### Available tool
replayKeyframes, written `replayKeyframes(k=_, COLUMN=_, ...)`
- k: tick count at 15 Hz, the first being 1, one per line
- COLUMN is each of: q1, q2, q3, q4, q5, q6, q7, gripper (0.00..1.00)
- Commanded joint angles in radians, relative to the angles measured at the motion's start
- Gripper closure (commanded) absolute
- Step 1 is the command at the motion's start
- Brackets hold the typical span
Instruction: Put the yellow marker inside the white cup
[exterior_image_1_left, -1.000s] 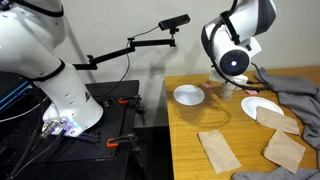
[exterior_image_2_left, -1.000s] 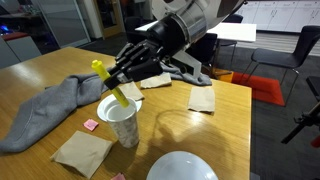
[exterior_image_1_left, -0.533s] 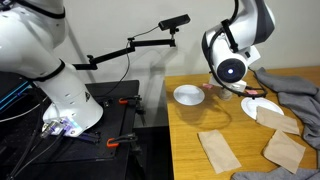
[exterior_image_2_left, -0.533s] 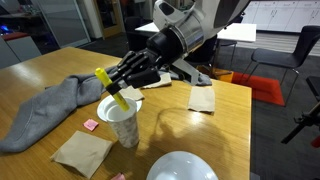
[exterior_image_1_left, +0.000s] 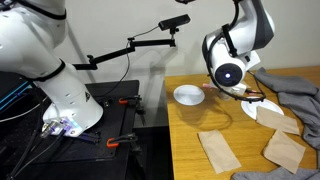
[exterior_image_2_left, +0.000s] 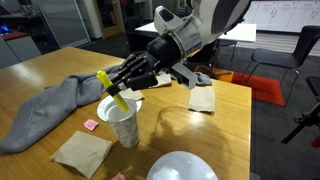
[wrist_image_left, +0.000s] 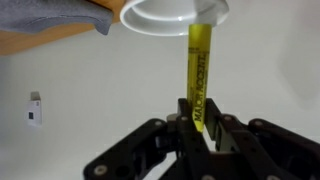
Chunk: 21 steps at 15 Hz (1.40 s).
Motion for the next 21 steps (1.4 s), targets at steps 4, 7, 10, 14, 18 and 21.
replayKeyframes(k=4, q1=0.038, q2=0.047, q3=-0.019, q4=0.051, q5=0.056, q6=0.036, q7=-0.025, gripper=0.95)
replayKeyframes(k=7, q1=0.043, q2=0.065, q3=-0.022, q4=0.072, q5=0.061, q6=0.047, q7=-0.024, gripper=0.95)
replayKeyframes(k=10, q1=0.047, q2=0.080, q3=-0.027, q4=0.090, q5=0.067, q6=0.058, q7=-0.022, gripper=0.95)
replayKeyframes(k=14, q1=0.049, q2=0.104, q3=-0.032, q4=0.120, q5=0.068, q6=0.063, q7=-0.016, gripper=0.95)
replayKeyframes(k=18, q1=0.050, q2=0.129, q3=-0.031, q4=0.141, q5=0.065, q6=0.063, q7=-0.009, gripper=0.95)
replayKeyframes(k=21, q1=0.053, q2=0.145, q3=-0.030, q4=0.151, q5=0.066, q6=0.065, q7=-0.008, gripper=0.95)
